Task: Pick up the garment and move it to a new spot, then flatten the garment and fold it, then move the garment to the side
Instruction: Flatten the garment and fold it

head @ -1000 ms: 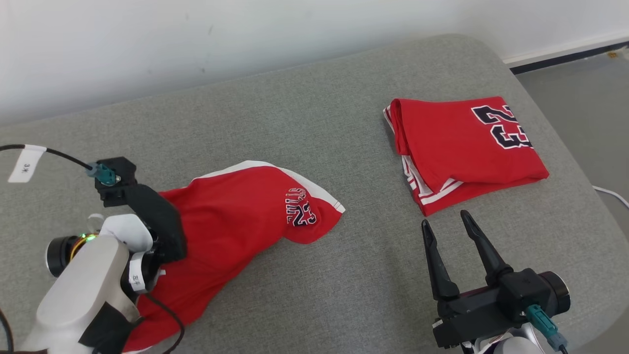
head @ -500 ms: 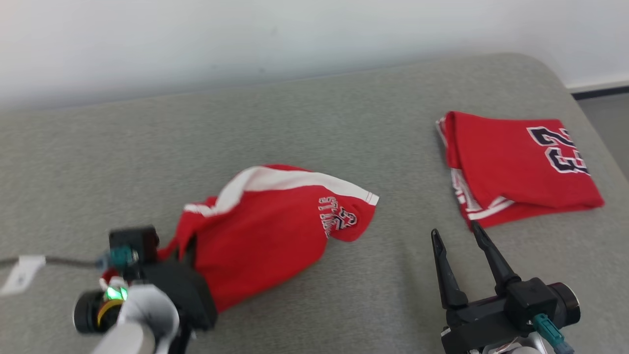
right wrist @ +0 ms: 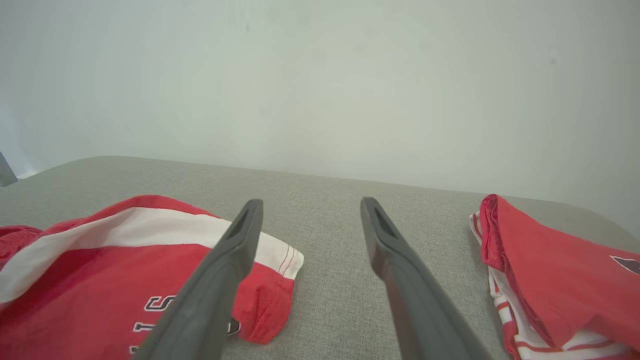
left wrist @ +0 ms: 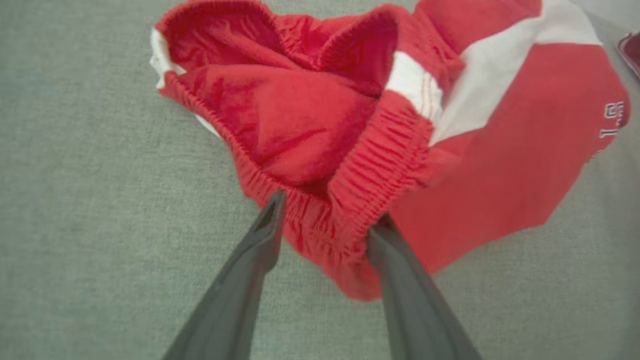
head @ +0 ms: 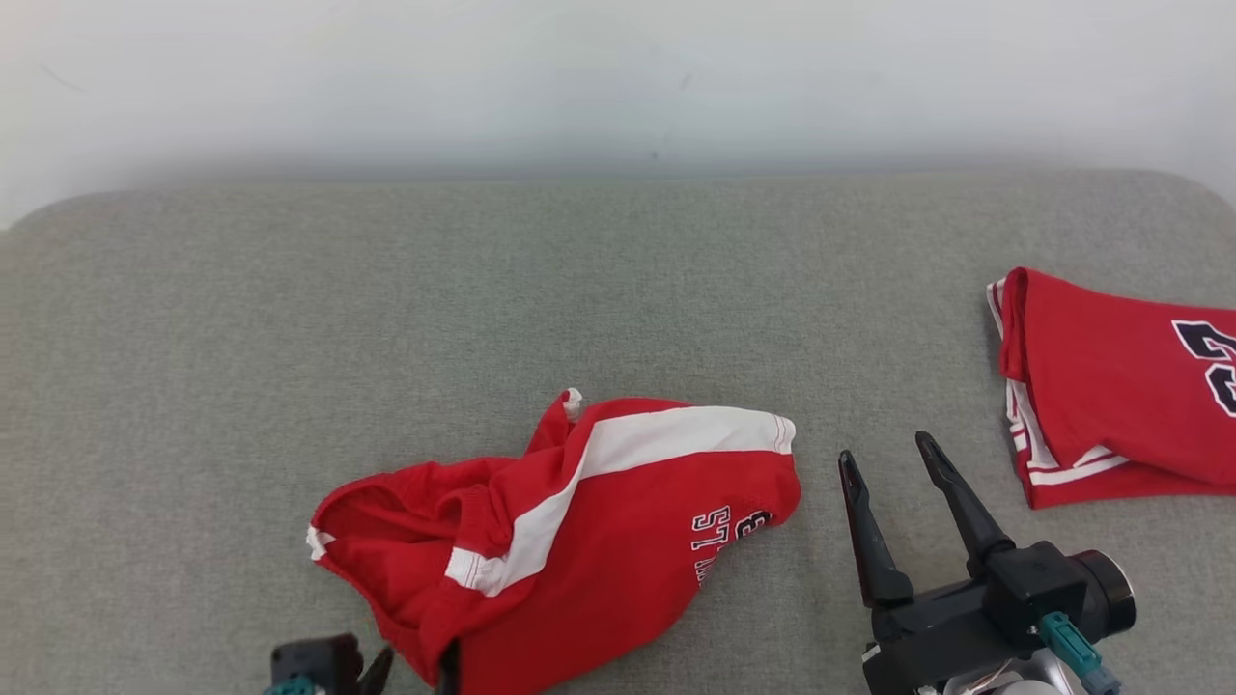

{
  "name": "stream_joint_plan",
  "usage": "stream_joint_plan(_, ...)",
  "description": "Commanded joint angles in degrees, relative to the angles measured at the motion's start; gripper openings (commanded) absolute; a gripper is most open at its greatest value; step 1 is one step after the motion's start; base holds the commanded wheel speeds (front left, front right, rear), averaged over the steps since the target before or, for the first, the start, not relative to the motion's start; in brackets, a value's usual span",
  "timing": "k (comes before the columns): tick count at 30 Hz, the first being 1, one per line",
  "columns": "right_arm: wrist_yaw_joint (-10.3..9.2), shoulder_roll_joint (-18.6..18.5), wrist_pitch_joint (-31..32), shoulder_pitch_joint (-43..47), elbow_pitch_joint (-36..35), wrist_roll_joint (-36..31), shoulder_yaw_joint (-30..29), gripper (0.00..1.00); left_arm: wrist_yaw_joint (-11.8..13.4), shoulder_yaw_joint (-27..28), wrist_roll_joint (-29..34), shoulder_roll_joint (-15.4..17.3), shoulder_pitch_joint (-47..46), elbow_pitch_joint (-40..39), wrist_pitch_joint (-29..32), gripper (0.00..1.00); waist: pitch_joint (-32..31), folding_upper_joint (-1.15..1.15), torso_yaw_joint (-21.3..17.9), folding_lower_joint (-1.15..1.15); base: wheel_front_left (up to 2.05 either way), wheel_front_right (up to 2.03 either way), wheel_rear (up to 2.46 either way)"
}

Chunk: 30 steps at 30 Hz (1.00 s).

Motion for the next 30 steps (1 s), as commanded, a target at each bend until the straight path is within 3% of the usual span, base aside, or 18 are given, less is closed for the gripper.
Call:
stream_joint_plan(1, -0.14, -0.3, 0.1, 1.0, -0.2, 0.1, 0.0, 1.00, 0.3, 0.3, -1.0, -0.1, 0.9, 0.1, -0.2, 1.00, -0.7, 0.00, 0.6, 0.00, 0.00, 0.00, 0.00)
stream_joint_plan(6, -0.14, -0.7, 0.3, 1.1, -0.3, 0.5, -0.2, 1.00, 2.3, 3.2, -3.1, 1.9, 4.3, -0.9, 0.7, 1.00, -1.3, 0.00, 0.7, 0.00, 0.00, 0.00, 0.00)
stream_joint_plan(11, -0.14, -0.8, 0.3, 2.0, -0.6, 0.3, -0.8, 1.00, 2.0, 4.7, -1.7, 6.4, 2.8, -7.8, 2.2, 1.00, -1.9, 0.00, 0.8, 0.00, 0.00, 0.00, 0.00)
stream_joint_plan(18, -0.14, -1.2, 0.8, 1.7, -1.0, 0.2, -0.6, 1.00, 0.0, -1.0, 2.1, 12.1, -4.7, -13.6, 14.6, 1.00, -2.1, 0.00, -0.1, 0.00, 0.00, 0.00, 0.00)
stream_joint_plan(26, -0.14, -1.1, 0.7, 1.1, -1.2, 0.4, -0.2, 1.00, -3.9, -5.3, 2.8, 10.3, -13.7, -7.4, 22.2, 1.00, -0.9, 0.00, -1.6, 0.00, 0.00, 0.00, 0.00)
stream_joint_plan(30, -0.14, -1.1, 0.5, 0.6, -1.0, 0.5, -0.2, 1.00, -4.6, -6.5, 3.4, 10.1, -16.1, -5.0, 24.5, 1.00, -0.4, 0.00, -2.3, 0.00, 0.00, 0.00, 0.00)
